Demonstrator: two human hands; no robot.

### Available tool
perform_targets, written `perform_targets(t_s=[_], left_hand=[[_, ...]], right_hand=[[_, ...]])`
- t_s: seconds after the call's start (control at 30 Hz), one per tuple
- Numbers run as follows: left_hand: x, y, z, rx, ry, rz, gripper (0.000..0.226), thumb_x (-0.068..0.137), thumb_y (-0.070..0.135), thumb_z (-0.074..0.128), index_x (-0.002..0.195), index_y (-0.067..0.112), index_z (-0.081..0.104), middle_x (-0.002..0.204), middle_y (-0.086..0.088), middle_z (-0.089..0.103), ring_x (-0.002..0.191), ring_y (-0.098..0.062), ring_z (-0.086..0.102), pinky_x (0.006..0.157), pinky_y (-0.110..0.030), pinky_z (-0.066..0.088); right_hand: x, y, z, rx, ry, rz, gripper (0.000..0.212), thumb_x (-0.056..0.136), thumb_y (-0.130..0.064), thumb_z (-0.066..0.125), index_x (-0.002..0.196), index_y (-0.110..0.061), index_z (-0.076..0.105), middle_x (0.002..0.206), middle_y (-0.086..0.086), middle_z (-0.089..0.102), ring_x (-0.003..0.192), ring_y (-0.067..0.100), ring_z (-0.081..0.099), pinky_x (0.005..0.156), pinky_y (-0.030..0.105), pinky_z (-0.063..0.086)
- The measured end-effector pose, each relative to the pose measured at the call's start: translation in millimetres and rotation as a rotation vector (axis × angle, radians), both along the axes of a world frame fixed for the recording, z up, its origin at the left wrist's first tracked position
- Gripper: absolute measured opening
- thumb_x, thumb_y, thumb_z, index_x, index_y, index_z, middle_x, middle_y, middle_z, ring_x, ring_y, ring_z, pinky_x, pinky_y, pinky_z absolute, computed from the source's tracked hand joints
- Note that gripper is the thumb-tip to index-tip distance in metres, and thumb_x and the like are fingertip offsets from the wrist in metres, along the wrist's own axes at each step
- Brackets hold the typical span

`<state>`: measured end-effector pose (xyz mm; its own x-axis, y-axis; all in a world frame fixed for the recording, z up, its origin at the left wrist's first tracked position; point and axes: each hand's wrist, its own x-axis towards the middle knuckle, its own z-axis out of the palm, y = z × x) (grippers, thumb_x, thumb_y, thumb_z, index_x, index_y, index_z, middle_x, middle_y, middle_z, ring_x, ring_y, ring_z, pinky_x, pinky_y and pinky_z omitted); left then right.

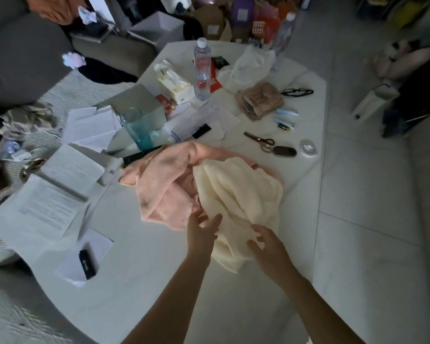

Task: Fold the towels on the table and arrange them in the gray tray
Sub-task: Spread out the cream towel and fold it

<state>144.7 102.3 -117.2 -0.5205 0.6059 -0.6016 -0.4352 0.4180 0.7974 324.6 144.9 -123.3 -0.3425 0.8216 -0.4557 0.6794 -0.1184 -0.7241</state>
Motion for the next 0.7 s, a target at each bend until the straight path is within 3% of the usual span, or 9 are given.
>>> perform_targets(t_s=[0.07,0.17,0.27,0.33,0.43,0.47,0.53,0.63,0.7], left_hand=[[-5.8,10.6,-1.3,0.018,0.038,-0.032,0.052,0.086,0.014,0.073,0.132,0.022,0.05,0.105,-0.008,0.07,0.073,-0.014,0.063,0.056,-0.018,0.05],[-1.8,13.8,6.3,0.027,0.114,-0.186,0.048,0.085,0.001,0.06,0.125,0.026,0.055,0.091,-0.009,0.067,0.071,-0.014,0.057,0.061,-0.018,0.048],[16.0,-25.5,9.3,0.059,0.121,-0.459,0.042,0.076,0.012,0.054,0.115,0.024,0.067,0.087,-0.007,0.066,0.075,-0.016,0.056,0.069,-0.025,0.045],[24.3,-67.9,1.1,-0.018,0.168,-0.649,0.036,0.073,0.02,0.051,0.102,0.027,0.072,0.076,0.005,0.064,0.067,-0.011,0.053,0.063,-0.024,0.042],[24.1,-120.9,-15.1,-0.2,0.242,-0.835,0.022,0.076,0.022,0.051,0.085,0.019,0.071,0.059,0.014,0.053,0.058,-0.005,0.045,0.057,-0.026,0.034],[23.0,-130.8,-18.2,-0.236,0.284,-0.884,0.022,0.077,0.022,0.052,0.086,0.018,0.071,0.063,0.013,0.056,0.061,-0.004,0.048,0.059,-0.026,0.038],[21.6,-137.3,-17.5,-0.227,0.265,-0.898,0.03,0.07,0.022,0.055,0.093,0.02,0.073,0.082,0.006,0.066,0.075,-0.006,0.056,0.07,-0.025,0.046],[15.9,-127.5,-13.6,-0.093,-0.053,-0.594,0.058,0.061,0.015,0.066,0.119,0.024,0.064,0.113,-0.002,0.072,0.099,-0.015,0.066,0.086,-0.023,0.052],[11.5,-113.3,-14.3,0.055,-0.304,-0.37,0.063,0.071,0.022,0.075,0.132,0.014,0.057,0.123,-0.011,0.07,0.115,-0.03,0.065,0.097,-0.041,0.053]], right_hand=[[-7.3,4.6,2.0,-0.006,0.017,-0.014,0.045,0.096,-0.035,0.057,0.139,-0.027,0.047,0.129,-0.012,0.053,0.112,0.012,0.054,0.093,0.029,0.044],[-5.7,5.7,0.1,-0.075,0.063,-0.158,0.048,0.097,-0.036,0.055,0.143,-0.027,0.043,0.133,-0.011,0.051,0.114,0.013,0.053,0.093,0.03,0.043],[1.3,-2.7,-3.6,-0.151,0.19,-0.362,0.056,0.096,-0.031,0.06,0.147,-0.022,0.038,0.141,-0.001,0.049,0.122,0.023,0.051,0.103,0.043,0.045],[6.5,-6.5,-5.3,-0.162,0.261,-0.502,0.073,0.09,-0.034,0.069,0.151,-0.022,0.032,0.144,0.002,0.046,0.126,0.029,0.05,0.103,0.051,0.047],[14.5,-9.6,-5.2,-0.279,0.311,-0.689,0.093,0.086,-0.03,0.075,0.156,-0.024,0.015,0.133,0.005,0.048,0.112,0.03,0.06,0.085,0.043,0.056],[17.2,-11.7,-5.1,-0.295,0.314,-0.72,0.089,0.087,-0.025,0.074,0.155,-0.022,0.016,0.128,0.008,0.053,0.102,0.028,0.064,0.076,0.036,0.056],[21.1,-16.3,-4.6,-0.217,0.25,-0.681,0.06,0.09,-0.02,0.069,0.143,-0.01,0.044,0.11,0.005,0.064,0.085,0.023,0.066,0.069,0.033,0.056],[20.4,-24.5,4.6,-0.074,0.203,-0.554,0.024,0.087,-0.017,0.066,0.11,-0.01,0.067,0.091,0.0,0.068,0.082,0.022,0.066,0.072,0.041,0.055],[23.1,-31.0,17.4,-0.013,0.29,-0.478,0.013,0.077,-0.021,0.064,0.088,-0.017,0.069,0.079,-0.003,0.068,0.075,0.017,0.063,0.064,0.033,0.05]])
